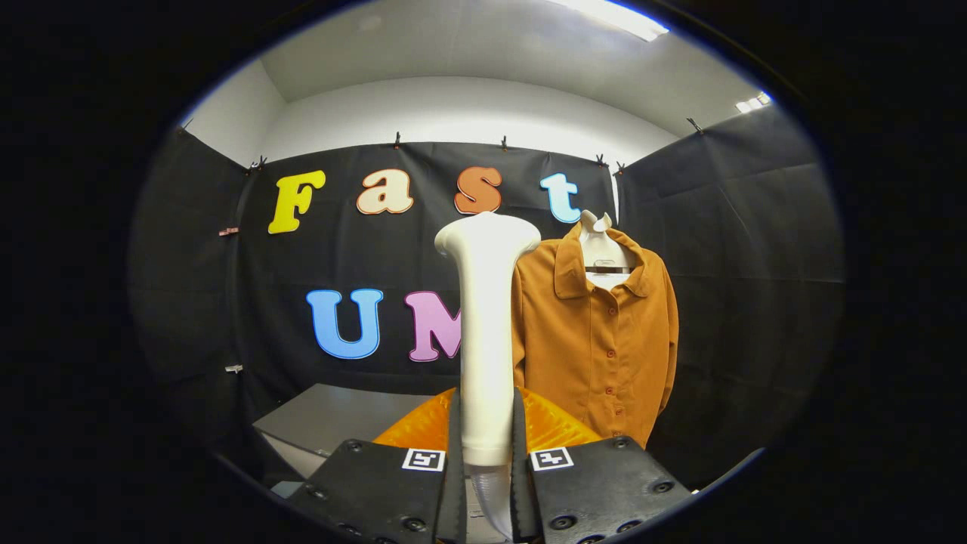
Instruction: Iron the clothes twice with a garment steamer, once on the left side and once on the right side.
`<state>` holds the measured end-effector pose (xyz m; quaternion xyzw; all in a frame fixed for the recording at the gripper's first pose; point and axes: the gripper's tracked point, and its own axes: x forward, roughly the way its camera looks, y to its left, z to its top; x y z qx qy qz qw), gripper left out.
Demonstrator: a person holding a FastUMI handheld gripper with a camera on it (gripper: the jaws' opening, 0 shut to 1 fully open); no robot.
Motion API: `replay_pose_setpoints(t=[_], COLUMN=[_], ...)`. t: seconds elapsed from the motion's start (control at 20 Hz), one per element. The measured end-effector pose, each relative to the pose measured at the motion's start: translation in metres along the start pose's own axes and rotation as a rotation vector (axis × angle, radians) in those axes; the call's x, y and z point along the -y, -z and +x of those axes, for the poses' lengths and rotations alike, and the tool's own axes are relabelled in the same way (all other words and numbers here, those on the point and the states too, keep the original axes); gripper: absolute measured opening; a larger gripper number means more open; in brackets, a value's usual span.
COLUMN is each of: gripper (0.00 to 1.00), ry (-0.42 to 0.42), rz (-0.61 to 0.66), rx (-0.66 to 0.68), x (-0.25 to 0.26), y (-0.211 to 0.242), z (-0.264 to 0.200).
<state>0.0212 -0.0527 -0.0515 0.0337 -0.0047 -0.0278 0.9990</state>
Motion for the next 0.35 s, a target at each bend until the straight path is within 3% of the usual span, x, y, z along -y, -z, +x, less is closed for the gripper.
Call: replay_pose_setpoints(t=[0.35], gripper=[0.26], ry=[-0.001], rz=[-0.001], rx=[0.007], x=[-0.0002], y=[-0.0034], z=[0.0008])
